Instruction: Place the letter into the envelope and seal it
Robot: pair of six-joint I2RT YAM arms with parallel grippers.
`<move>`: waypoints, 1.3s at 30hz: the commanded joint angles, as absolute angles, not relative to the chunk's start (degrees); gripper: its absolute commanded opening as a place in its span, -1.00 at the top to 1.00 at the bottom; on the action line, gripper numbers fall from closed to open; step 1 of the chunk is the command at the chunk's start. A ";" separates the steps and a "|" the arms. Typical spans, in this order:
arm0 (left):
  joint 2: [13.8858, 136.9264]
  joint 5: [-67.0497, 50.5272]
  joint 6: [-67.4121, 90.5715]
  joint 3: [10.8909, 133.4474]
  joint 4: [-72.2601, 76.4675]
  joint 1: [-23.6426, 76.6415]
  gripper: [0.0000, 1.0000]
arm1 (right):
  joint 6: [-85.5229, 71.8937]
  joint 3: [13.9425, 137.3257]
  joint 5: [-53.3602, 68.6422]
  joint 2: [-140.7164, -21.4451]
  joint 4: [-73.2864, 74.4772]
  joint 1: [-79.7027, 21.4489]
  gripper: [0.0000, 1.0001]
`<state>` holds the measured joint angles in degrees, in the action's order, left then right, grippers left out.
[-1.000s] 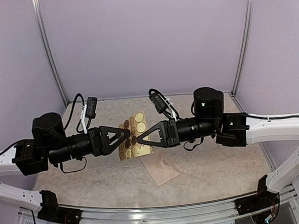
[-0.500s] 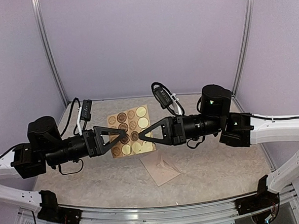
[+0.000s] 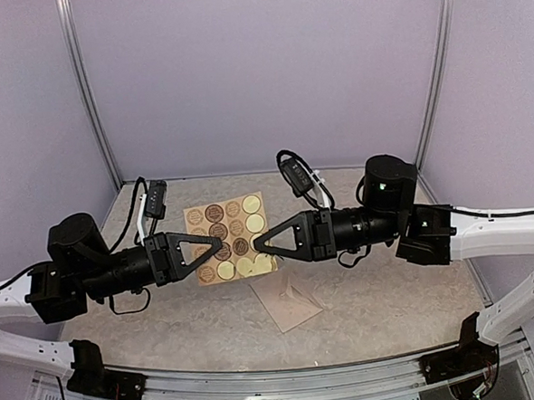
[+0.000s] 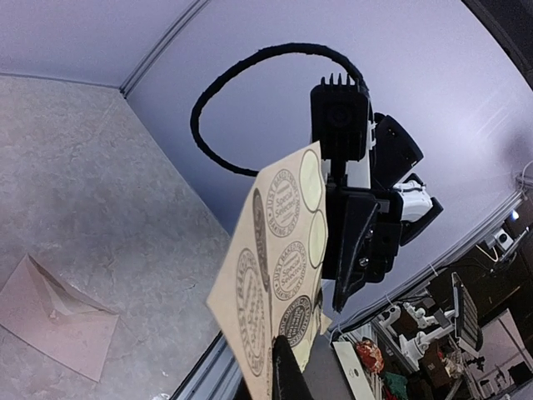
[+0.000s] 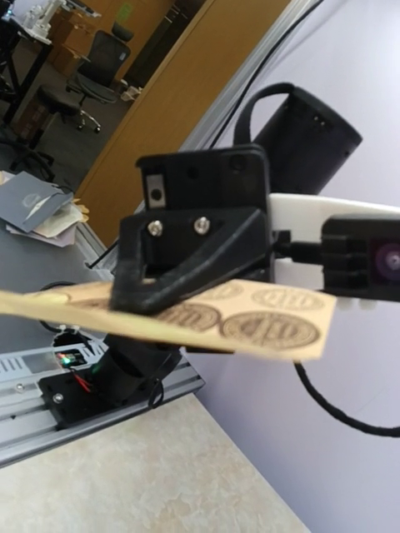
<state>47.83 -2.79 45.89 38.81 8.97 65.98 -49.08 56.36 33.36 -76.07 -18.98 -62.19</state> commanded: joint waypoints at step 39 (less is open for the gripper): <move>50.04 17.18 37.36 55.08 -11.31 67.10 -0.06 | -43.20 57.37 19.84 -71.24 -8.58 -61.52 1.00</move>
<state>48.53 15.99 40.25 53.84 -10.87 66.11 -46.02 56.42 23.31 -72.84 -11.46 -61.93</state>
